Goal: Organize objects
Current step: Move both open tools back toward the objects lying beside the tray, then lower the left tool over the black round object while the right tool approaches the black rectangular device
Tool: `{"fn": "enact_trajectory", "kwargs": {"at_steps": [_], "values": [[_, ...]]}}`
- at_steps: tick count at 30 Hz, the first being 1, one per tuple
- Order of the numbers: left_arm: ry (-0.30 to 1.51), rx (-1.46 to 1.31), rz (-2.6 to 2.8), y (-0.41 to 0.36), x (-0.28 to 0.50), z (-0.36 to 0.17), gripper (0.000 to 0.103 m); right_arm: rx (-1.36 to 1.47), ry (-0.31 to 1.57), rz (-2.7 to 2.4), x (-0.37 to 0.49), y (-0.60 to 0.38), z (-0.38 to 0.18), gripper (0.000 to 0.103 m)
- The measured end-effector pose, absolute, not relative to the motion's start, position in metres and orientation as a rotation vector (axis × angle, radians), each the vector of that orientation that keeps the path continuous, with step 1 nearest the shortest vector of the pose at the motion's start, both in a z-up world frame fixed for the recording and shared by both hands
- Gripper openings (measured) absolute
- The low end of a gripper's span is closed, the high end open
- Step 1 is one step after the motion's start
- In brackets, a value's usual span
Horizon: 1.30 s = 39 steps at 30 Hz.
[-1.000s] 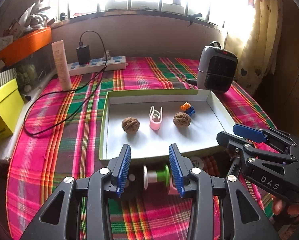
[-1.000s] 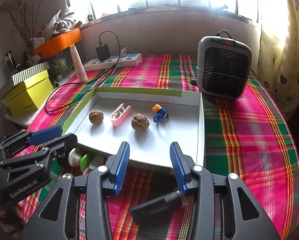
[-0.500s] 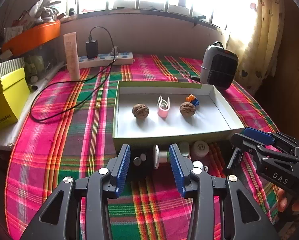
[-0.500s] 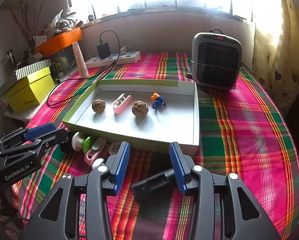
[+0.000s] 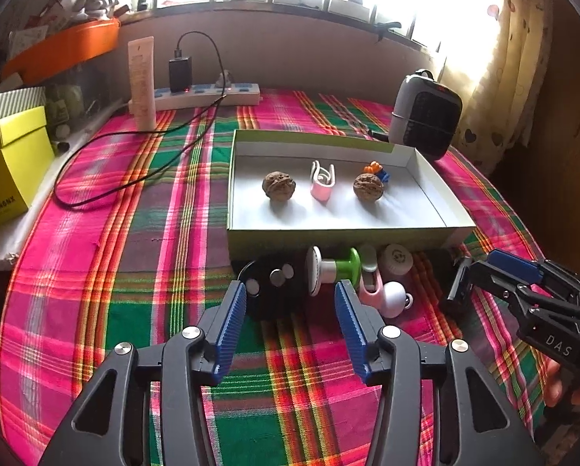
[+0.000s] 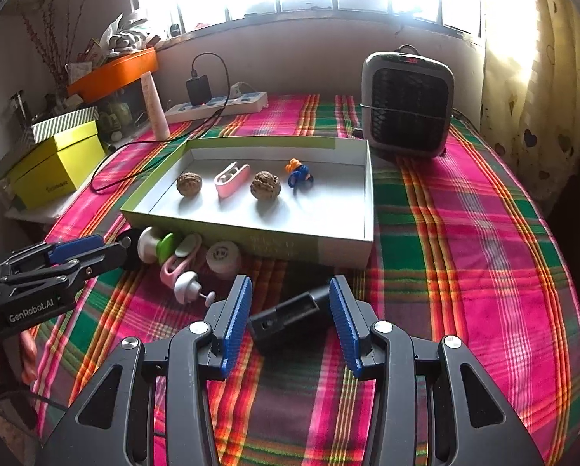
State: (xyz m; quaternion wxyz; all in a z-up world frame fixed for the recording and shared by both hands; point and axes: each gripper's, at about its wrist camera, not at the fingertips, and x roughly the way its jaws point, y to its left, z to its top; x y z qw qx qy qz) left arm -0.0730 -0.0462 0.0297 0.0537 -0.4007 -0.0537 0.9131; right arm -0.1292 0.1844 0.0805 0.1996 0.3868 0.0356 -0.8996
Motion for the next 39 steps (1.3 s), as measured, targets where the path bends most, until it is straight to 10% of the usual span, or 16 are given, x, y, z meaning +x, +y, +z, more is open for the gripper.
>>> {"fn": "enact_trajectory", "kwargs": {"at_steps": [31,39], "values": [[-0.239,-1.272,2.761,-0.064,-0.104,0.01,0.046,1.152,0.033,-2.52,-0.132,0.197,0.067,0.044],[-0.266,-1.267,2.753,-0.064,-0.103,0.009,0.027,1.17,0.031,-2.518,-0.133,0.197,0.064,0.044]]}}
